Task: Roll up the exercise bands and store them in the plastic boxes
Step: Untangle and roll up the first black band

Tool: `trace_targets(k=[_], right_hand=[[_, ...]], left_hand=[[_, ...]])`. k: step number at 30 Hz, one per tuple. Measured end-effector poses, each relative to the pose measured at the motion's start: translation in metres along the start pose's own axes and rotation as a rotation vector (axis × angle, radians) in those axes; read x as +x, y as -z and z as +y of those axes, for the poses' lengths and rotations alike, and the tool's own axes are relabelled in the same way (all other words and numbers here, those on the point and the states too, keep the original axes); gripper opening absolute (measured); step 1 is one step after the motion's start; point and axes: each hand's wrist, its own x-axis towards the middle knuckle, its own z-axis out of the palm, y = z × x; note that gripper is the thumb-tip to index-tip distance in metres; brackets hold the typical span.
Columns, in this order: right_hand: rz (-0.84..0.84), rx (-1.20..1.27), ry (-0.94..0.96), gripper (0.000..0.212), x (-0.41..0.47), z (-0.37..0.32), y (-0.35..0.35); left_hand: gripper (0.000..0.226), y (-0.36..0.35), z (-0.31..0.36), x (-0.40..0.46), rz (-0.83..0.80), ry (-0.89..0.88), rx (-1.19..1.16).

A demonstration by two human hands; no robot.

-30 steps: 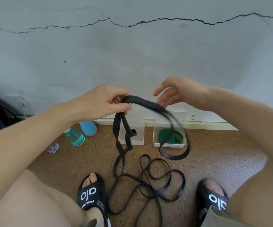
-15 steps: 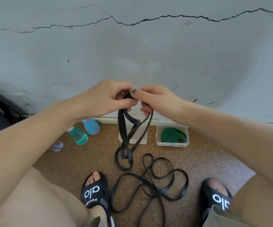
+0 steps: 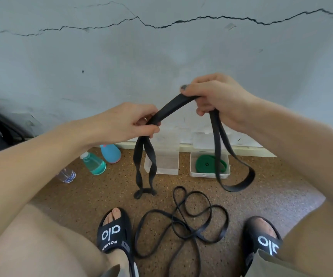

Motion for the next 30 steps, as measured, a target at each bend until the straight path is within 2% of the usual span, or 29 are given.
trace_targets(k=[4,8,11,14,16,18,21,23,25,28,30], right_hand=[[0.091,0.053,-0.011,0.037,0.003,-0.001,0.009],[0.278,0.136,-0.01,0.026,0.009,0.002,0.024],[0.332,-0.012,-0.021,0.026,0.012,0.011,0.038],[0.185,-0.325,-0.145,0.025,0.007,0.023,0.04],[0.05,-0.458,-0.261,0.036,0.004,0.028,0.034],[-0.102,-0.466,-0.315,0.048,-0.001,0.029,0.028],[-0.269,-0.409,-0.26,0.06,-0.008,0.028,0.012],[-0.297,-0.316,-0.194,0.059,-0.01,0.022,-0.01],[-0.285,-0.247,-0.145,0.047,-0.014,0.018,-0.033],[-0.334,-0.239,-0.056,0.039,-0.019,0.021,-0.045],[-0.278,-0.28,-0.059,0.037,-0.02,0.023,-0.038]], left_hand=[[0.01,-0.004,-0.001,0.003,0.0,0.013,0.037],[0.013,-0.003,-0.004,0.0,-0.002,0.054,0.106],[0.009,-0.001,-0.004,-0.003,0.011,0.039,0.116],[0.008,0.004,-0.007,-0.007,0.015,0.032,0.1],[0.01,0.008,-0.006,-0.012,0.031,0.035,-0.023],[0.011,0.011,0.001,-0.015,0.048,0.009,-0.105],[0.014,0.005,0.013,-0.013,0.02,-0.049,-0.057],[0.013,0.0,0.018,-0.01,-0.007,-0.063,-0.021],[0.013,-0.002,0.021,-0.008,0.01,-0.06,-0.053],[0.016,0.0,0.022,-0.008,0.018,-0.054,-0.095],[0.018,0.0,0.02,-0.009,0.001,-0.053,-0.075]])
